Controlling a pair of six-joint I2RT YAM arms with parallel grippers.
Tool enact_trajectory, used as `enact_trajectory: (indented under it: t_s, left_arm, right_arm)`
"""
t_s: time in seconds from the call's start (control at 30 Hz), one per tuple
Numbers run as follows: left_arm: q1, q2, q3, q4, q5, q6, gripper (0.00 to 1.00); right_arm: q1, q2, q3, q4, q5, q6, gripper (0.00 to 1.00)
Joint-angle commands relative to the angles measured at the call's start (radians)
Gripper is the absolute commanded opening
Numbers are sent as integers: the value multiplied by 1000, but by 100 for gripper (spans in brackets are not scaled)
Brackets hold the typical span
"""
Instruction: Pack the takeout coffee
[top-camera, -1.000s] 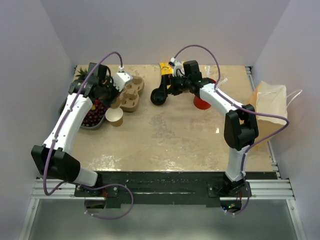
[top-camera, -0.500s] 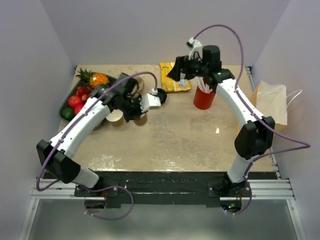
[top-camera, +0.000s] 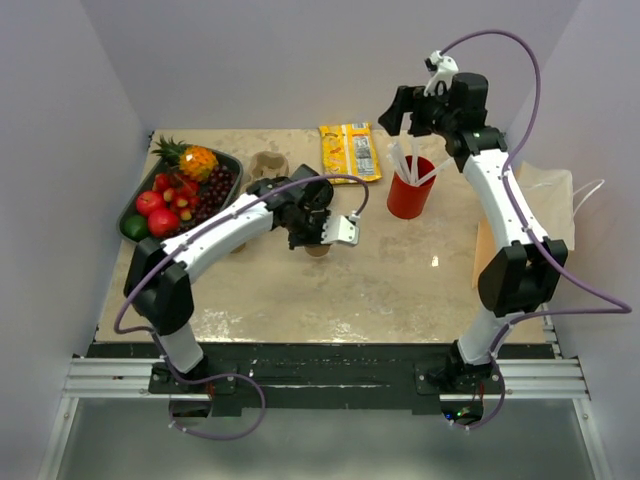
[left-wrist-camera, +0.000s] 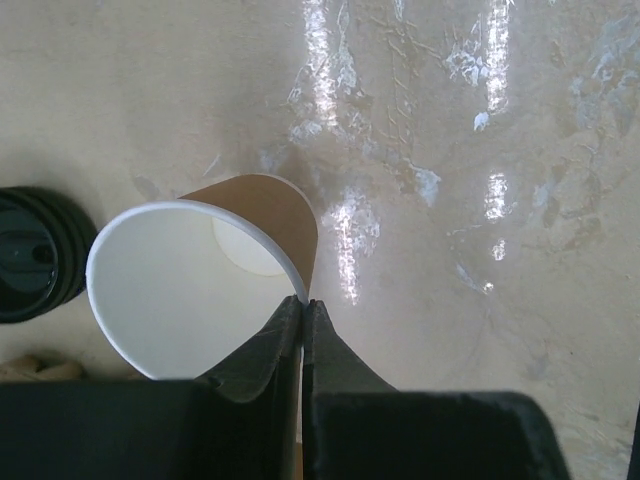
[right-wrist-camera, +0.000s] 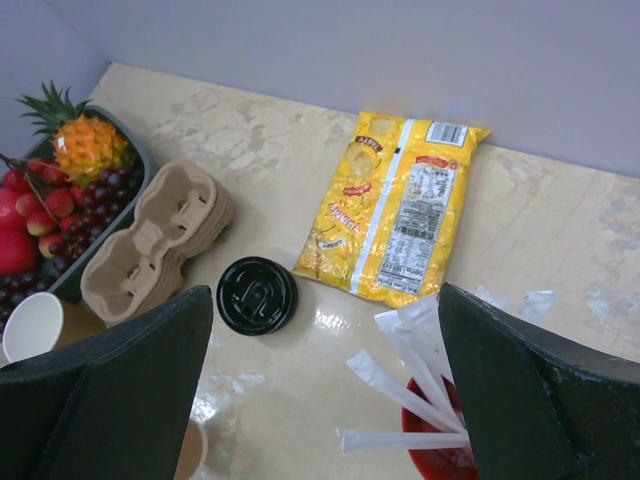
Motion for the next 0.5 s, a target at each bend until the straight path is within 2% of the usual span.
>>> enact_trajectory:
  t_s: [0.0,0.17,0.47]
  left_arm:
    - [-29,90,70,-2,-15,54,0]
    - [-49,120,96,-16,-1,42,0]
    - [-69,124,74,14,-15,-5,0]
  right_arm:
    - [7,-81,-44,24,11,-17,97]
    - [7,-110,-101,43,3,-9,97]
    - [9,-95,-84,29,-14,-12,97]
